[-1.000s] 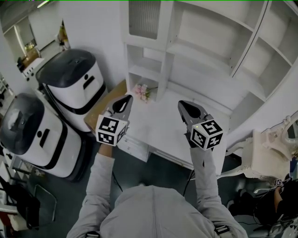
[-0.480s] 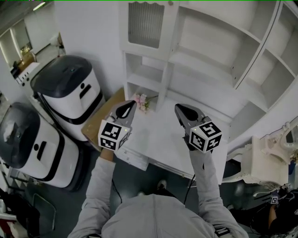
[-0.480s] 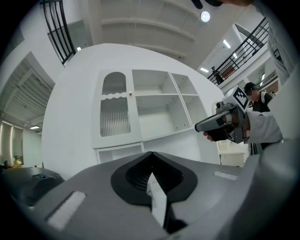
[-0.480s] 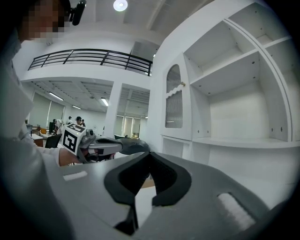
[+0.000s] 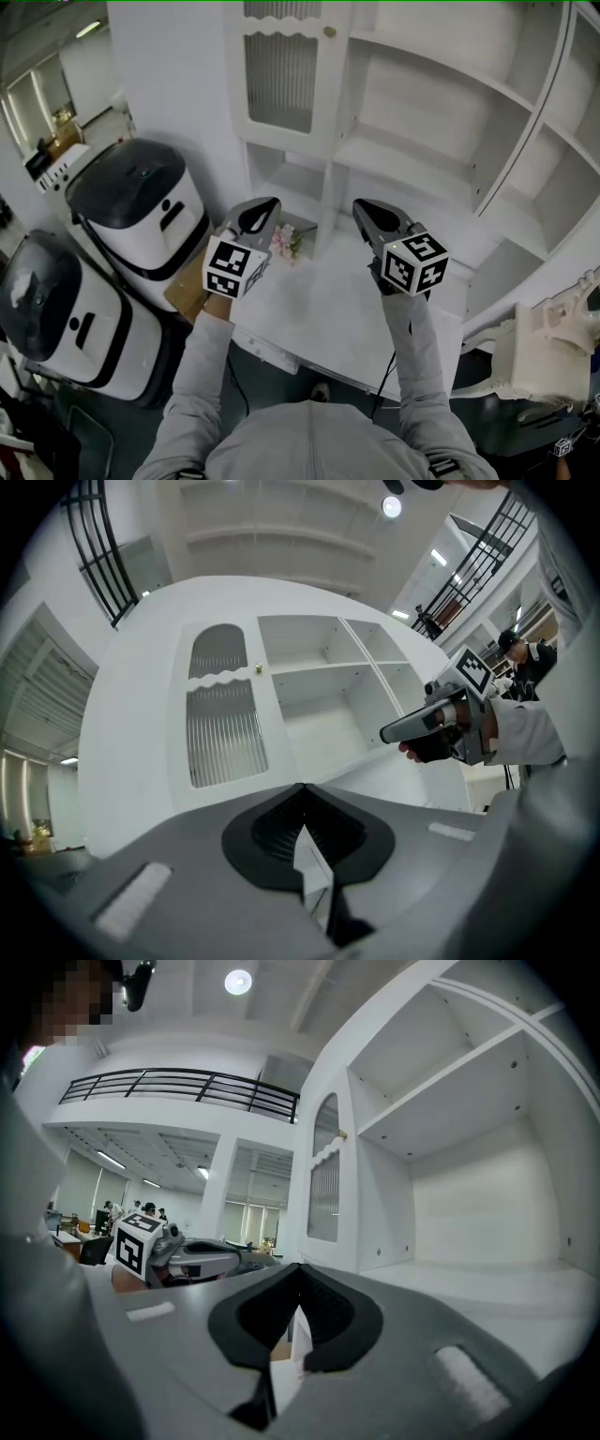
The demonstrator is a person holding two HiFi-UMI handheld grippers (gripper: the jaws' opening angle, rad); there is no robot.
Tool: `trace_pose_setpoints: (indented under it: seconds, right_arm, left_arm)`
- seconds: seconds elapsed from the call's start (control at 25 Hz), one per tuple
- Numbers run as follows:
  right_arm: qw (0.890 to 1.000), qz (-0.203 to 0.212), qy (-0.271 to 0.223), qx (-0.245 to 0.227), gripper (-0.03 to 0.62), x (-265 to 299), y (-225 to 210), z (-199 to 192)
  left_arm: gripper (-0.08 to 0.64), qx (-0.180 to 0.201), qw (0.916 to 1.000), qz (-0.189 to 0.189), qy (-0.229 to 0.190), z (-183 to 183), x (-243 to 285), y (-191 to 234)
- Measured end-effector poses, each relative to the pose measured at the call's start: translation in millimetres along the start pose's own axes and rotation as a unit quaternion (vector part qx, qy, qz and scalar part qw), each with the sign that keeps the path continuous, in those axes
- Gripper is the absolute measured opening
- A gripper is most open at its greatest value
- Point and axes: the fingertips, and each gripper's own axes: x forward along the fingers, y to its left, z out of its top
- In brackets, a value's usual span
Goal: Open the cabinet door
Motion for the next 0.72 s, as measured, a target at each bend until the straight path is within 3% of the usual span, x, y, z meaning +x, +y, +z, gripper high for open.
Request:
trace_pose_setpoints:
  seconds: [0.32,0.6,0.72]
  right_arm:
    - [1.000,0.000,-0.025,-0.017,0.005,42.3,-65.6,39.9]
    - [0.999,0.006,-0.030,-0.029,0.094,83.4,-86.0,53.8]
    - [0.999,0.001,-0.026,-0.038,0.123,102.1,-87.4,61.8]
  left_arm:
    - [0.034,0.056,0.9970,0.038,-0.037,49.7,80.2,41.4]
    - [0.087,0.107,0.9883,0.052,-0.095,114.4,128.6,71.8]
    - [0.118,0.106,0.9851,0.042,-0.129,147.0,143.1,86.2]
